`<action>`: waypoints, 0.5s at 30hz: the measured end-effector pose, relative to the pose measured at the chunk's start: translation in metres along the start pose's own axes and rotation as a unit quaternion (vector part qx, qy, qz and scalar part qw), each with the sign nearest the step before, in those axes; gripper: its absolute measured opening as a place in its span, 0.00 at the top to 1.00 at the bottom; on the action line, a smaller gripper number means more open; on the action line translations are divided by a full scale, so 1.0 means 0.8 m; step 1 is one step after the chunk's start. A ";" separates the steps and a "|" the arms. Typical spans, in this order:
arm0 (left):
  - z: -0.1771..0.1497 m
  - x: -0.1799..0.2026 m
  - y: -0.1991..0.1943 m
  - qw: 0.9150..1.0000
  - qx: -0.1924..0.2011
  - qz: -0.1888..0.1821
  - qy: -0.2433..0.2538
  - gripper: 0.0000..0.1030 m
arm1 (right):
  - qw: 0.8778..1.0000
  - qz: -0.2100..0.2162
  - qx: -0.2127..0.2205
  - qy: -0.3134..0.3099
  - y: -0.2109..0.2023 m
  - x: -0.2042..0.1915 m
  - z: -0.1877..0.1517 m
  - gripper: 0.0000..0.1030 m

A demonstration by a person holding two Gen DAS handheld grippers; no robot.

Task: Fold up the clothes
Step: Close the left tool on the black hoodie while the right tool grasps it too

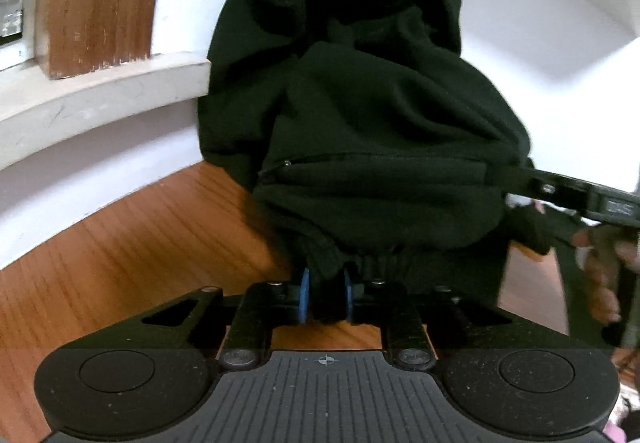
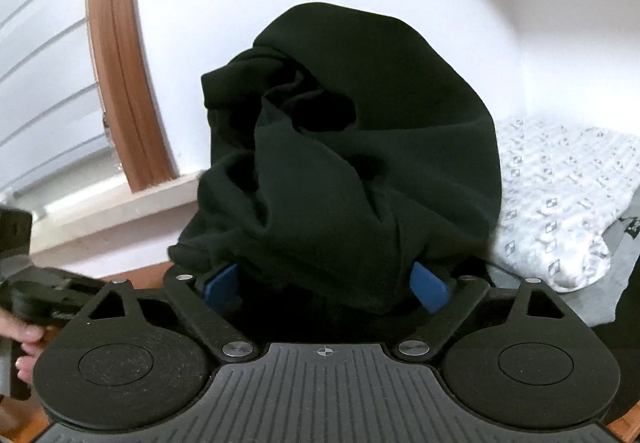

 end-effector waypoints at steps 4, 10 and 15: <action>0.011 -0.007 -0.049 1.000 0.027 -0.003 -0.009 0.84 | 1.000 0.022 -0.015 0.006 0.003 -0.016 0.004 0.32; 0.005 -0.025 -0.143 0.998 0.066 0.009 -0.015 0.84 | 0.998 0.066 -0.021 -0.013 -0.006 -0.080 0.006 0.50; -0.011 -0.063 -0.219 0.995 0.085 0.037 -0.038 0.85 | 0.990 0.132 -0.035 -0.040 -0.017 -0.158 0.001 0.52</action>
Point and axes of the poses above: each gripper's, at about its wrist camera, not at the fingertips, and y roughly the way its jaws point, x to its right, z to its top, the point moved 6 cm from there along y, roughly the way its jaws point, and after that the axes turned 9 degrees about x, right-handed, at the moved point
